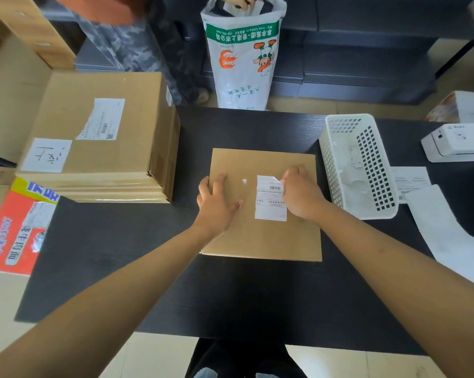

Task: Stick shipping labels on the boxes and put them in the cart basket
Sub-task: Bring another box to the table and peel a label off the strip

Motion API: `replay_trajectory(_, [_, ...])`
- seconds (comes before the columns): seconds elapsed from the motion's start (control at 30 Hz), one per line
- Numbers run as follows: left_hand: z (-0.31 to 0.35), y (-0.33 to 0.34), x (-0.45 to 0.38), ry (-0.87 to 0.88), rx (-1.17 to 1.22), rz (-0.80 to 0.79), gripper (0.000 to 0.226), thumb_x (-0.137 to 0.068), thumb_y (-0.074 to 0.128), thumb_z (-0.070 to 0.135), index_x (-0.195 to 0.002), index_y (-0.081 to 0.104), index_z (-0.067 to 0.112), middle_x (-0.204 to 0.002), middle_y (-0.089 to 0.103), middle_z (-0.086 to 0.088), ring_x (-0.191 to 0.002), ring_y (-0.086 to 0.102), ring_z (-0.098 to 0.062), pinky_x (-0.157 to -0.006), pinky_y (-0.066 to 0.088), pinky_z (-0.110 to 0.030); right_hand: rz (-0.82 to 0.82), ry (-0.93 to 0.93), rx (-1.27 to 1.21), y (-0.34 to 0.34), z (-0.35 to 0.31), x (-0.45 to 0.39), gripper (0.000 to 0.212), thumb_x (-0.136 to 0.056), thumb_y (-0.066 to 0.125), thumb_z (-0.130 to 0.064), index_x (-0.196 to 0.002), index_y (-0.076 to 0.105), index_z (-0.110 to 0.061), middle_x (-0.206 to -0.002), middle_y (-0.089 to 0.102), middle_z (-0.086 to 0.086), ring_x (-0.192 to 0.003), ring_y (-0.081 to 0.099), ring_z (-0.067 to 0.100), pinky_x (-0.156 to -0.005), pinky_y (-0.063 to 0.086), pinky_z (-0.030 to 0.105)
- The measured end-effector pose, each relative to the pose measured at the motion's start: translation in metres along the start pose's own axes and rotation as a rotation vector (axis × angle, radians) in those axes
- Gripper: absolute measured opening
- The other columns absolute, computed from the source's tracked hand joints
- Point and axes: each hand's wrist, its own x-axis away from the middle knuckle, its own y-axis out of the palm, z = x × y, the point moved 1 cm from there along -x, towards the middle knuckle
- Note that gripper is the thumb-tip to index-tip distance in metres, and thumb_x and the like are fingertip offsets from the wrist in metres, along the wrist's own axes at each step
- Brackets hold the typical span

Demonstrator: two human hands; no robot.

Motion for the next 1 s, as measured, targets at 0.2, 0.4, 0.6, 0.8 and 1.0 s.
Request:
replay_trajectory(0.2, [0.0,0.002,0.002,0.007,0.004,0.002,0.07,-0.092,0.059,0.038,-0.148,0.017,0.034,-0.155,0.0,0.002,-0.137,0.015,-0.031,-0.111,0.027,-0.046,0.155,-0.045,-0.172,-0.001,0.002,0.007,0.015,-0.096,0.048,-0.018,-0.11,0.051,-0.013,-0.108,0.054,0.002,-0.099,0.054,0.021,-0.078,0.05,0.036])
replay_trajectory(0.4, [-0.003,0.003,0.006,0.038,-0.051,0.014,0.078,-0.092,0.055,0.044,-0.152,0.008,0.03,-0.159,-0.007,-0.002,-0.143,0.01,-0.031,-0.114,0.023,-0.047,0.164,-0.011,-0.174,0.001,-0.002,0.001,0.014,-0.095,0.048,-0.012,-0.098,0.061,-0.011,-0.107,0.056,0.006,-0.1,0.054,0.023,-0.088,0.046,0.037])
replay_trajectory(0.6, [-0.008,0.003,0.007,0.102,-0.118,0.024,0.08,-0.093,0.052,0.048,-0.153,0.005,0.025,-0.159,-0.013,-0.002,-0.146,0.002,-0.027,-0.116,0.017,-0.04,0.141,0.027,-0.185,0.005,-0.002,-0.002,0.014,-0.093,0.047,-0.007,-0.092,0.059,-0.014,-0.106,0.055,0.005,-0.099,0.053,0.022,-0.087,0.047,0.036])
replay_trajectory(0.8, [-0.013,0.007,0.004,0.167,-0.261,0.006,0.08,-0.096,0.044,0.048,-0.153,-0.004,0.018,-0.159,-0.019,-0.003,-0.147,-0.012,-0.025,-0.119,-0.002,-0.036,0.106,0.001,-0.194,0.008,-0.001,-0.002,0.018,-0.089,0.046,-0.001,-0.083,0.052,-0.017,-0.1,0.047,-0.001,-0.101,0.048,0.022,-0.089,0.043,0.034])
replay_trajectory(1.0, [-0.009,0.007,0.003,0.111,-0.284,-0.042,0.08,-0.097,0.039,0.05,-0.152,-0.01,0.02,-0.157,-0.024,-0.001,-0.147,-0.012,-0.026,-0.119,0.002,-0.04,0.059,-0.029,-0.231,0.006,-0.001,0.002,0.02,-0.091,0.042,-0.001,-0.083,0.049,-0.017,-0.1,0.046,-0.002,-0.1,0.048,0.02,-0.087,0.044,0.033])
